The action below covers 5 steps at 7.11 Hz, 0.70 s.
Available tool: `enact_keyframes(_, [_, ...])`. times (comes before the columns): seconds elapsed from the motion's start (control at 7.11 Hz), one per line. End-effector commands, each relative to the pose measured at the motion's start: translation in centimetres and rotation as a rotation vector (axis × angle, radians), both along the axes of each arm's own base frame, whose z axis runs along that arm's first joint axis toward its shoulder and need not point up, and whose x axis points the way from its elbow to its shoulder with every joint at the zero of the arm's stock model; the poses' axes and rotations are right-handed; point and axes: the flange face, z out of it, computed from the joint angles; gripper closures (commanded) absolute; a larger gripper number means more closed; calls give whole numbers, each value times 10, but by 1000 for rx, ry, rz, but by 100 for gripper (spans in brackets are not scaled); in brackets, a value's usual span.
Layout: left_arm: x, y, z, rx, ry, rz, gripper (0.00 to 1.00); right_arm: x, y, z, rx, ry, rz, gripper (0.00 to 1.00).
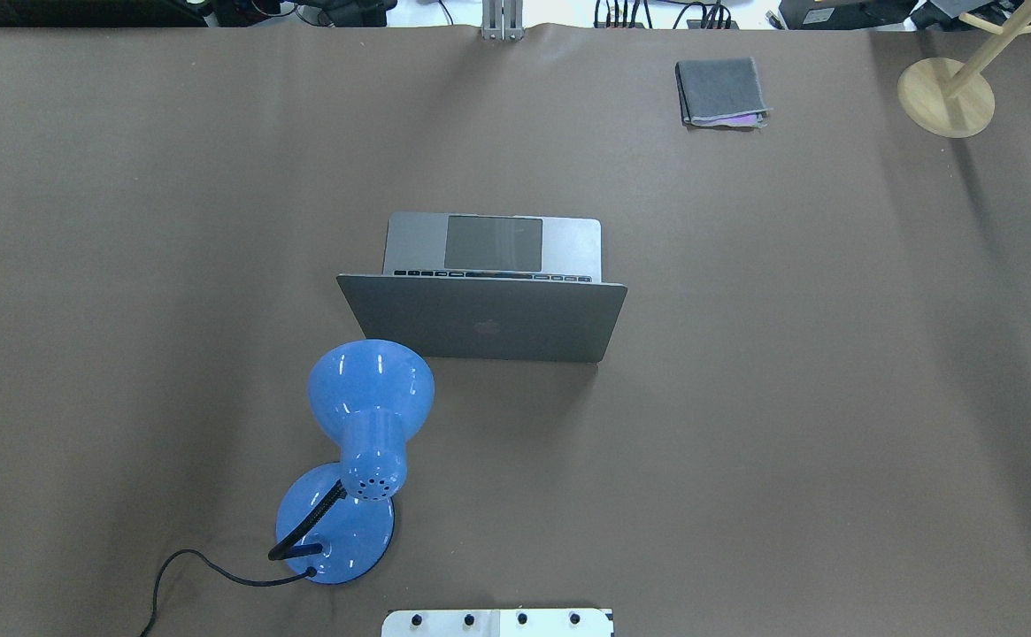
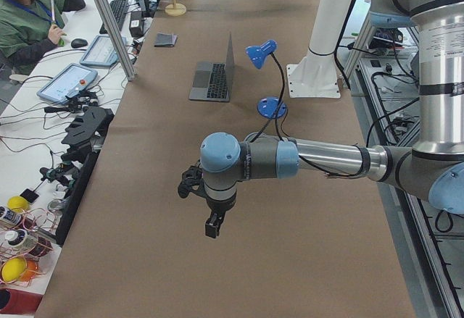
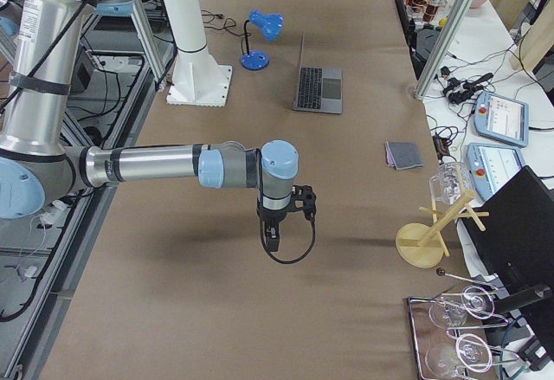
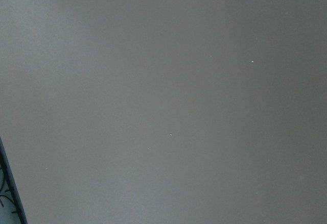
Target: Close laptop
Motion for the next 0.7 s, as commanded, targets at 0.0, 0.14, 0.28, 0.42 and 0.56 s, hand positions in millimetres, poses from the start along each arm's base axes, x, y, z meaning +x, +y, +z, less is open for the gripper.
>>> enact_keyframes(0.0, [0, -3, -2, 30, -3, 2, 2, 0, 0, 0, 1, -1, -1, 0])
enact_keyframes(0.14, [0, -3, -3, 36, -4, 0, 2, 0, 0, 0, 1, -1, -1, 0])
enact_keyframes(0.28, [-1, -4, -5, 41, -6, 0, 2, 0, 0, 0, 1, -1, -1, 0])
enact_keyframes(0.42, [-1, -9, -12, 53, -8, -3, 2, 0, -2, -3, 8, -1, -1, 0])
enact_keyframes(0.56, [-1, -11, -19, 86, -10, -6, 2, -1, -6, -7, 25, -2, 1, 0])
